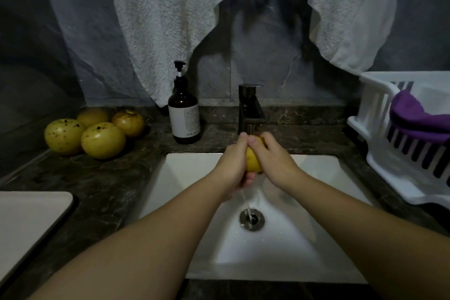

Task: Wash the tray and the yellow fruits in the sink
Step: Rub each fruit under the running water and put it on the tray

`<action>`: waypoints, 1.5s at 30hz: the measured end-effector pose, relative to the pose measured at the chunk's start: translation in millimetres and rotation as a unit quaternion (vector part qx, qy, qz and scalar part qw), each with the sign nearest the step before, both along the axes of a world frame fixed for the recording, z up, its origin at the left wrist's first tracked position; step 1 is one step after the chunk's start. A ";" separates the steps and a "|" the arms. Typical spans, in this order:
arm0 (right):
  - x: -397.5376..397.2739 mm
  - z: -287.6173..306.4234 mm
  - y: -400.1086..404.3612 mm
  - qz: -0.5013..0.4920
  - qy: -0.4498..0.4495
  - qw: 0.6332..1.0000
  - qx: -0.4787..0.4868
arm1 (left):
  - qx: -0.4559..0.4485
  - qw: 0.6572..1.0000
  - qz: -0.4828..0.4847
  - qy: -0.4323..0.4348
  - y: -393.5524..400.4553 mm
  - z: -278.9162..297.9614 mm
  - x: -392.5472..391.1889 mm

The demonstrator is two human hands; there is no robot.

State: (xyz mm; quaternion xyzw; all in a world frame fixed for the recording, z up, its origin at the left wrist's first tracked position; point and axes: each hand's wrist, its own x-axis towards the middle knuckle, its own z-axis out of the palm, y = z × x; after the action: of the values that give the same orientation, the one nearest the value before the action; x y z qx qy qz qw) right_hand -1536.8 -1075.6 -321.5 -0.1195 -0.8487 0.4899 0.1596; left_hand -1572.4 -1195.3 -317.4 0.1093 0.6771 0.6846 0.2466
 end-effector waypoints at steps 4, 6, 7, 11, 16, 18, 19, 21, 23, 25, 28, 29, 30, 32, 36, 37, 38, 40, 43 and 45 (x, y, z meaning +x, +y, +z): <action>-5.1 9.3 -6.7 -0.043 -0.065 0.990 -0.116 | 0.005 0.997 0.034 0.066 4.3 0.8 1.6; -1.7 2.3 -4.7 -0.039 -0.007 0.999 0.017 | 0.012 1.000 0.010 0.011 3.0 2.9 4.9; 1.3 0.2 -2.3 -0.032 0.017 0.997 0.064 | 0.011 1.000 0.001 -0.006 1.7 3.2 5.6; -4.0 7.0 -2.7 -0.034 -0.027 0.997 -0.071 | 0.026 0.998 0.024 0.054 4.3 2.4 4.2; -0.9 2.5 -1.1 -0.032 0.013 0.999 0.023 | 0.021 0.999 -0.003 -0.029 -0.7 4.7 7.2; 1.7 1.3 0.8 -0.005 0.025 0.999 0.027 | 0.013 1.000 -0.003 -0.014 -2.8 4.4 4.2; 0.6 3.8 -0.7 -0.002 0.004 0.999 -0.040 | 0.009 1.000 0.008 0.021 -1.7 3.7 2.8; -2.8 9.2 -5.2 -0.019 -0.055 0.984 -0.170 | 0.000 0.997 0.031 0.065 0.7 2.5 2.7; -3.7 8.4 -5.0 -0.022 -0.059 0.988 -0.139 | 0.011 1.000 0.014 0.016 1.6 0.5 3.5; -0.3 2.7 -0.9 -0.002 -0.005 1.000 -0.026 | 0.017 0.999 -0.016 -0.046 -1.8 2.0 5.9; 2.9 0.5 5.4 0.042 0.013 0.999 -0.010 | 0.034 0.999 -0.004 -0.034 -1.8 2.7 3.1; 3.0 1.7 5.0 0.051 0.001 0.998 -0.039 | 0.049 0.998 0.012 -0.024 -1.0 3.6 3.5; 2.8 3.2 4.1 0.054 -0.011 0.996 -0.071 | 0.070 0.997 0.026 -0.025 -0.1 4.0 3.2; 1.2 4.3 4.1 0.047 -0.014 0.992 -0.112 | 0.114 0.991 0.029 -0.064 0.3 4.2 1.2; 3.5 1.5 13.1 0.023 0.008 0.999 -0.025 | 0.075 0.995 -0.016 -0.071 -7.2 4.1 -1.7; 4.2 1.4 15.3 0.019 0.006 1.000 0.009 | 0.042 0.998 -0.021 -0.050 -8.6 3.4 -2.8; 5.6 2.3 16.4 0.015 0.003 0.999 0.041 | 0.017 0.999 -0.025 -0.031 -9.1 2.6 -3.5; 7.9 4.6 16.9 0.012 -0.003 0.993 0.113 | 0.006 0.999 -0.028 -0.020 -7.6 0.1 -3.9; 9.7 9.4 15.9 0.021 -0.002 0.983 0.180 | 0.044 0.998 -0.032 -0.029 -4.6 -2.6 -4.0; 10.5 12.0 16.1 0.023 0.011 0.981 0.195 | 0.065 0.997 -0.036 -0.032 -4.5 -3.0 -6.2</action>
State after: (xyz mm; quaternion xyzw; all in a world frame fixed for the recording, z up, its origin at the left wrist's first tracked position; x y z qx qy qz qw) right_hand -1526.3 -1059.5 -309.6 -0.0616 -0.9286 0.3199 0.1778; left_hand -1578.6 -1199.8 -320.4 0.1276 0.6188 0.7207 0.2853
